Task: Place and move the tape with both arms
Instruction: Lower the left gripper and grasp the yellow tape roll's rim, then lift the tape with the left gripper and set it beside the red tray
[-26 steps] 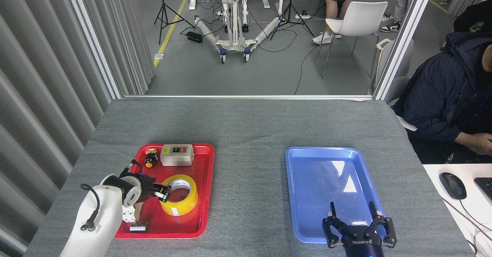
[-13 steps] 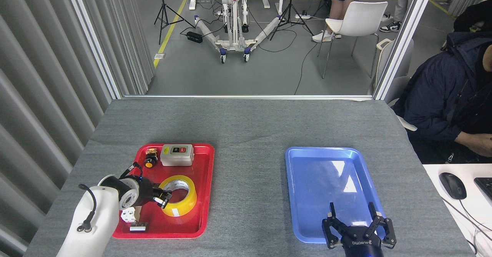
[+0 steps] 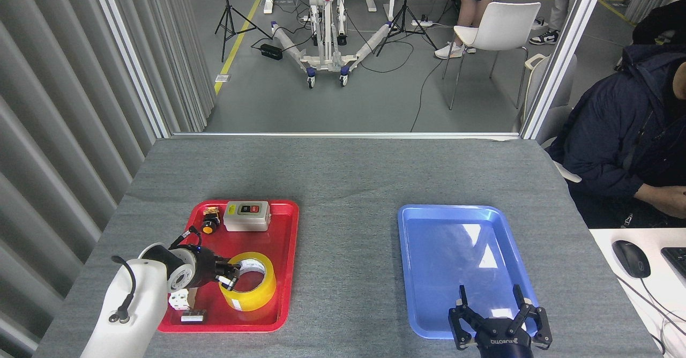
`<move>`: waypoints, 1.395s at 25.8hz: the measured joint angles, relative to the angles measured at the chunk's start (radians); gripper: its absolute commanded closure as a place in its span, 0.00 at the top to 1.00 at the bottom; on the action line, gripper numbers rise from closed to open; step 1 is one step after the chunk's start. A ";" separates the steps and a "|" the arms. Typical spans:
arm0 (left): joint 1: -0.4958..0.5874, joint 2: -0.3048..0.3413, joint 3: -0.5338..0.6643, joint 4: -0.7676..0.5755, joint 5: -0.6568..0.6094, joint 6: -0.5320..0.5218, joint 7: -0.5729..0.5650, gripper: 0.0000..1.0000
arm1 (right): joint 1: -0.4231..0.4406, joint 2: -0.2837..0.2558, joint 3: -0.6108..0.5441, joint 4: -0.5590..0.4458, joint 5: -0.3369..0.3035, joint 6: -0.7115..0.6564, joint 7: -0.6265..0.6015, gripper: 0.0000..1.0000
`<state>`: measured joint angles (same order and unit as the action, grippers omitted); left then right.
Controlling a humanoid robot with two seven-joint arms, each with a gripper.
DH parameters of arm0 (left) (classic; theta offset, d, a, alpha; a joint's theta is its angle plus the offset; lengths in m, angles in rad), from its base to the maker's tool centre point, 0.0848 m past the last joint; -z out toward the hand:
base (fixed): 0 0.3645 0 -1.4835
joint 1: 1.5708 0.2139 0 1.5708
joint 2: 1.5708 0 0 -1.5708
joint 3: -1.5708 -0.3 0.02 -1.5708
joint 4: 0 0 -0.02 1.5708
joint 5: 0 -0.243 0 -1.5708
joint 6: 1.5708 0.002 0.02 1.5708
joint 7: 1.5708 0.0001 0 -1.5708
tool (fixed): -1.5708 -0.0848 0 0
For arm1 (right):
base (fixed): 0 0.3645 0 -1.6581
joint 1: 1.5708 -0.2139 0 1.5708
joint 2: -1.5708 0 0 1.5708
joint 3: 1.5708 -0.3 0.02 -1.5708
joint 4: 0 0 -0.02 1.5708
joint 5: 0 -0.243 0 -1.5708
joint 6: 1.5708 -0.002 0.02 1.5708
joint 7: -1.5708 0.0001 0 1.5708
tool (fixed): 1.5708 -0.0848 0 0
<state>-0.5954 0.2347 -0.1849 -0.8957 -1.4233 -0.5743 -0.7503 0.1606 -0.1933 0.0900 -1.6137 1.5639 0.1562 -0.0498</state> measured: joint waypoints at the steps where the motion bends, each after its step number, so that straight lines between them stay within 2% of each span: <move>1: 0.000 0.000 0.001 0.000 0.000 0.000 0.000 0.24 | 0.002 0.000 0.000 0.000 0.000 0.000 0.000 1.00; 3: 0.000 0.000 0.004 -0.002 0.001 0.002 -0.002 0.21 | 0.003 0.000 0.000 0.000 0.001 -0.002 -0.004 1.00; 10: 0.003 0.004 0.045 -0.028 0.011 0.014 0.000 0.21 | 0.007 -0.001 -0.002 0.010 0.001 -0.002 -0.010 1.00; 12: 0.010 0.003 0.069 -0.036 0.045 0.014 0.001 0.20 | 0.007 -0.001 -0.002 0.013 0.001 -0.001 -0.013 1.00; 15: 0.023 -0.002 0.105 -0.052 0.133 0.015 0.002 0.12 | 0.008 -0.002 -0.002 0.014 0.001 0.000 -0.014 1.00; 24: 0.032 -0.064 0.232 -0.050 0.244 0.008 0.009 0.12 | 0.005 -0.010 -0.008 0.015 0.001 0.000 -0.015 1.00; 31: 0.043 -0.062 0.267 -0.025 0.530 -0.014 -0.036 0.13 | -0.001 -0.016 -0.016 0.014 0.001 0.000 -0.016 1.00; 36: 0.099 -0.061 0.269 -0.030 0.778 -0.036 -0.086 0.13 | 0.001 -0.010 -0.038 0.014 0.000 0.004 -0.016 1.00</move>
<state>-0.4962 0.1740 0.0844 -0.9258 -0.6453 -0.6107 -0.8363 0.1619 -0.2036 0.0518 -1.5995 1.5638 0.1606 -0.0660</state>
